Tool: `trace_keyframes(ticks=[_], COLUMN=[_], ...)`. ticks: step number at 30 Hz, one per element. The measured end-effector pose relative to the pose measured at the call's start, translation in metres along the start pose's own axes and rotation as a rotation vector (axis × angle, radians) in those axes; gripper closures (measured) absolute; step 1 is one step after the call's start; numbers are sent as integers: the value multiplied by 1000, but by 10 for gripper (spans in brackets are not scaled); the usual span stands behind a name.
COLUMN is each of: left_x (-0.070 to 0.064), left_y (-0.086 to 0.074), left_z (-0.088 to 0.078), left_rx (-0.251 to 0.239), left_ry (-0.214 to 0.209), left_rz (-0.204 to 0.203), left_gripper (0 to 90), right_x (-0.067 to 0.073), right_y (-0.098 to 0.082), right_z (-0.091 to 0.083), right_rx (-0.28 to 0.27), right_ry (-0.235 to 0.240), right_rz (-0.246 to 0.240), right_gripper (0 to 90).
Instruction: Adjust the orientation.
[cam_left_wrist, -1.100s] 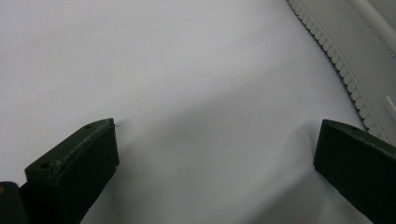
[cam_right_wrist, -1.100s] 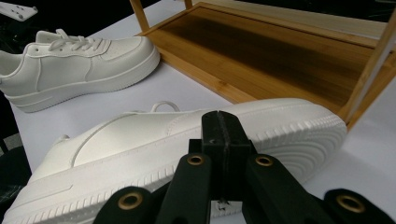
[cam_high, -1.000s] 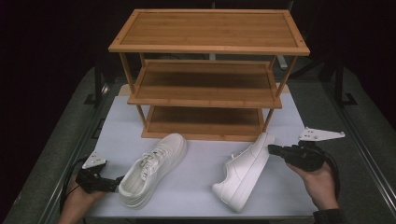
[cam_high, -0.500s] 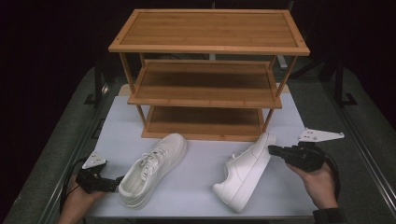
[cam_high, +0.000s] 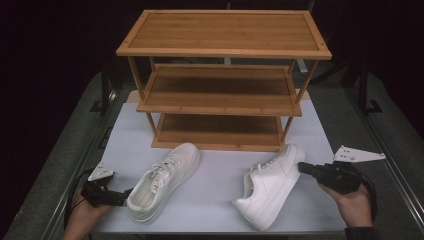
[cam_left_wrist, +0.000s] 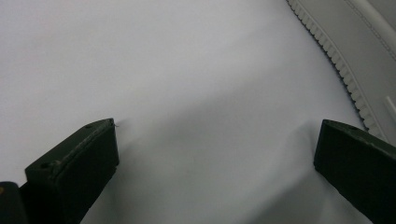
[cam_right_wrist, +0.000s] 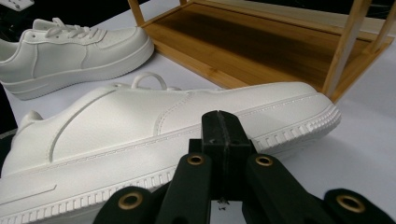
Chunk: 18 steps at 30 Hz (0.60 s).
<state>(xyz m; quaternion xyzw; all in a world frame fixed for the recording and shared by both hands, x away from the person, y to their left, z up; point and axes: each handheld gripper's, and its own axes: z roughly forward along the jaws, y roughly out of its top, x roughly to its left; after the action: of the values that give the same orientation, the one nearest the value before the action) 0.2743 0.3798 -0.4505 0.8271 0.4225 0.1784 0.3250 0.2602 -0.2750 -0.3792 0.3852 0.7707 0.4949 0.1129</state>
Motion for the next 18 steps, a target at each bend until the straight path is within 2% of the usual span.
trace_keyframes(ticks=[10,18], left_x=[0,0], left_y=[0,0], left_z=[0,0], left_rx=[0,0], left_ry=[1,1], left_rz=[0,1], left_gripper=[0,0], right_x=[-6,-14], right_y=[-19,-41], right_z=[-15,-26], right_rx=[-15,2], right_ry=[0,-9], right_rz=[13,32], right_gripper=[900,900])
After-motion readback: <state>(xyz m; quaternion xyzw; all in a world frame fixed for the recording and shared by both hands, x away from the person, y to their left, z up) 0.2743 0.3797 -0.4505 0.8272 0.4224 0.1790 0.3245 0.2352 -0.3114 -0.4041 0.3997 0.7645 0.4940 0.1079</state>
